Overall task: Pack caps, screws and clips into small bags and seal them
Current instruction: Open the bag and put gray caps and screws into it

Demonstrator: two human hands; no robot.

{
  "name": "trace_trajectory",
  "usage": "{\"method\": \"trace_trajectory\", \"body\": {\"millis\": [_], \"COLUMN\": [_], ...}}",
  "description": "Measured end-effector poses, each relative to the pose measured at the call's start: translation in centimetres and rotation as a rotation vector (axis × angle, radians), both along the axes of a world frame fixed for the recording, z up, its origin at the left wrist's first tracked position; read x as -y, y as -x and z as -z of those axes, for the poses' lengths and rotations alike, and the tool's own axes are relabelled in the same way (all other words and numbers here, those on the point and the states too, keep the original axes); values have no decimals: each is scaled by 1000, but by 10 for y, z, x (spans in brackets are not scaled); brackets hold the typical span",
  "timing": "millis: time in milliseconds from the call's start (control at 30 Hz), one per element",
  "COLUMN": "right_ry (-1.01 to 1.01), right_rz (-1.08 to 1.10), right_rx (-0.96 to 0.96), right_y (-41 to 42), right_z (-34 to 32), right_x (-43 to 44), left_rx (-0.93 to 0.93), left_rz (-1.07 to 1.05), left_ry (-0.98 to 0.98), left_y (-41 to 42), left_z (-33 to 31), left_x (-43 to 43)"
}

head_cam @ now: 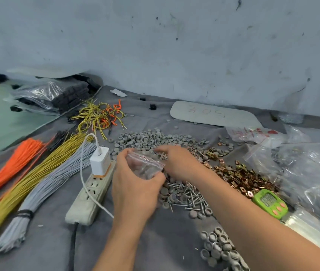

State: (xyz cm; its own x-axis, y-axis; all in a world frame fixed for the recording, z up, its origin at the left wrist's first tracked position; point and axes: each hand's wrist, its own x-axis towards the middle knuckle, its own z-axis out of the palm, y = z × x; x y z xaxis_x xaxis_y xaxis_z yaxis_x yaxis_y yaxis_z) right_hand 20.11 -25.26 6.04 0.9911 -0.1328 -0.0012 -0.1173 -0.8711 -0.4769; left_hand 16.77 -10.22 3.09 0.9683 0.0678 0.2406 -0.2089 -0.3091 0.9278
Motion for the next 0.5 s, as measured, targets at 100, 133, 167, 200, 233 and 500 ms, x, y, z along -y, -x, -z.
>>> {"method": "trace_trajectory", "body": {"millis": [100,133,167,200,233,500], "right_ry": [214,252,262,266,295,476], "right_rz": [-154,-189,-208,-225,-250,-252], "right_rx": [-111,-144,-184,-222,-248,-250], "right_y": [-33,-40,-44,-46,-47,-22], "right_z": [7,9,11,13,14,3], "right_x": [-8,-10,-10,-10,-10,-17], "left_rx": [-18,-20,-20,-15,-8,-37], "left_rz": [-22,-23,-29,-38,-49,-58], "left_ry": [-7,-27,-47,-61,-66,-31], "left_y": [-5,-6,-6,-7,-7,-8], "left_z": [1,1,2,2,2,4], "left_x": [-5,-6,-7,-7,-8,-8]}}
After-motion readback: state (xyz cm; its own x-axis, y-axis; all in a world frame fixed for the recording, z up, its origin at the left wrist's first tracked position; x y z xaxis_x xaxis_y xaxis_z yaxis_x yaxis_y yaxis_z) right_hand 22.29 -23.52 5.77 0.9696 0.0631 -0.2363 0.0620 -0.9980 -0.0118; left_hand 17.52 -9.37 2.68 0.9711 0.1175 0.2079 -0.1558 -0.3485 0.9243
